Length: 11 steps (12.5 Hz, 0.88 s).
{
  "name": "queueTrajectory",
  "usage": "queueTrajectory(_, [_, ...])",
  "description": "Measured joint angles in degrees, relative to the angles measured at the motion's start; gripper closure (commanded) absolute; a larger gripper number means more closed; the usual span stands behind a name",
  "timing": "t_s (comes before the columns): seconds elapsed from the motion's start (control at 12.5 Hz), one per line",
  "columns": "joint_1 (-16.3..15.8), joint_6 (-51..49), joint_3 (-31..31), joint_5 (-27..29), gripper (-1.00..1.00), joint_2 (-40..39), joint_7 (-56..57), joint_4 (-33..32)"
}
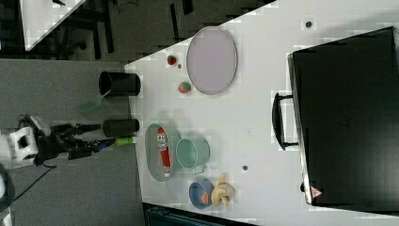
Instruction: Pick ketchup from strainer and place it on the table
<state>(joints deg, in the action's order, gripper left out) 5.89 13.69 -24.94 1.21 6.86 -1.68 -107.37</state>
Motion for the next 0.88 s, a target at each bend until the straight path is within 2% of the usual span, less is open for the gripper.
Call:
queueTrajectory(0.48, [-2.27, 5.76, -16.94, 0.36, -1.0, -11.35, -0.15, -3.47])
queueTrajectory(0.8, [-3.53, 19.51, -21.78, -1.52, -1.0, -14.85, -0.16, -8.9])
queueTrajectory(0.88, [-4.11, 24.63, -21.75, -4.06, -1.0, -16.17, -0.17, -10.58])
